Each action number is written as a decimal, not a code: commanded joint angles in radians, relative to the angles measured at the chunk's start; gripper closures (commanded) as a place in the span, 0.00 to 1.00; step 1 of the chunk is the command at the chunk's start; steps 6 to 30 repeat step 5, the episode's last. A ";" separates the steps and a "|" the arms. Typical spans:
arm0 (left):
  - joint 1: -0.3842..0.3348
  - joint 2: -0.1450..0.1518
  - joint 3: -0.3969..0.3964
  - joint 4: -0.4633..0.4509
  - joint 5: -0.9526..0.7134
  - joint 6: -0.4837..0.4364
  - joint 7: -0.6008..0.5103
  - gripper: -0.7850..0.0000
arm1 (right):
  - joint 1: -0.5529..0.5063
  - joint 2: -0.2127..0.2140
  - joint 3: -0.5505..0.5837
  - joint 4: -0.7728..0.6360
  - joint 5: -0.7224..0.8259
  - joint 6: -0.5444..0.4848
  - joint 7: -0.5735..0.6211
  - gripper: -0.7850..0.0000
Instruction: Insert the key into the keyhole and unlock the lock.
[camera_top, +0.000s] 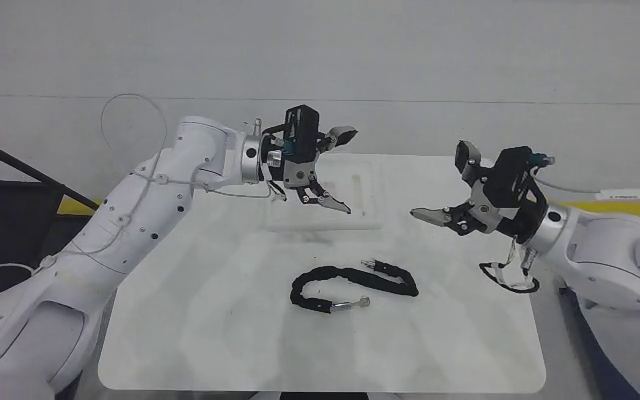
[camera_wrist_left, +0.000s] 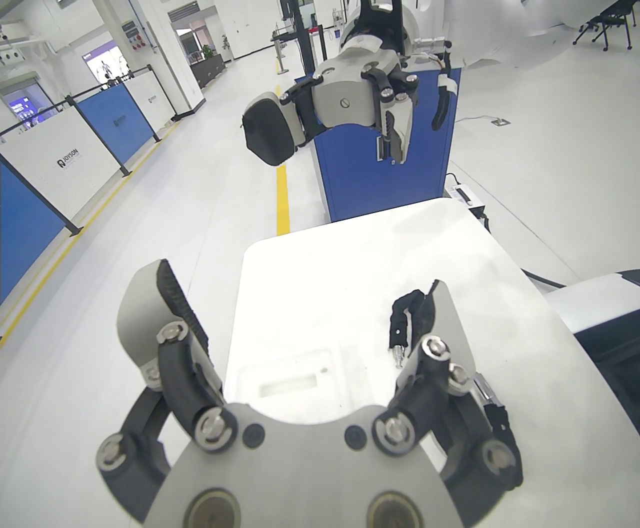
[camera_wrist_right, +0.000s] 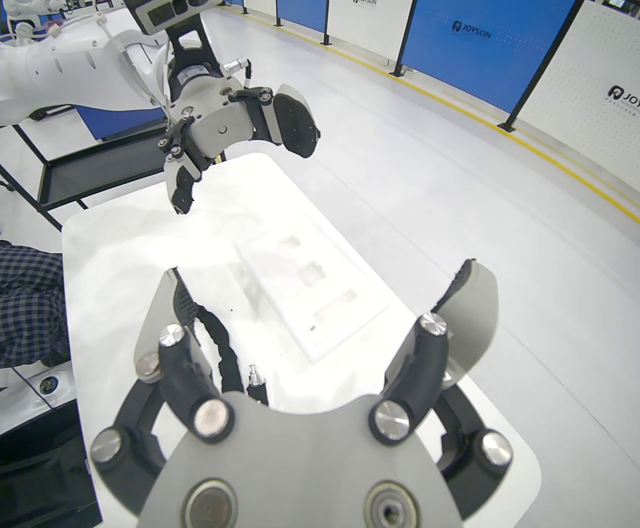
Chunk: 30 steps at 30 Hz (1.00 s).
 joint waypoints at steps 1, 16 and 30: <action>0.000 0.000 0.000 0.000 0.000 0.000 0.000 0.00 | 0.000 0.000 0.000 0.000 0.000 0.000 0.000 0.00; 0.000 0.000 0.001 0.001 0.000 0.000 0.001 0.00 | 0.000 0.000 0.000 0.000 0.000 0.000 0.000 0.00; 0.000 0.000 0.001 0.001 0.000 0.000 0.001 0.00 | 0.000 0.000 0.000 0.000 0.000 0.000 0.000 0.00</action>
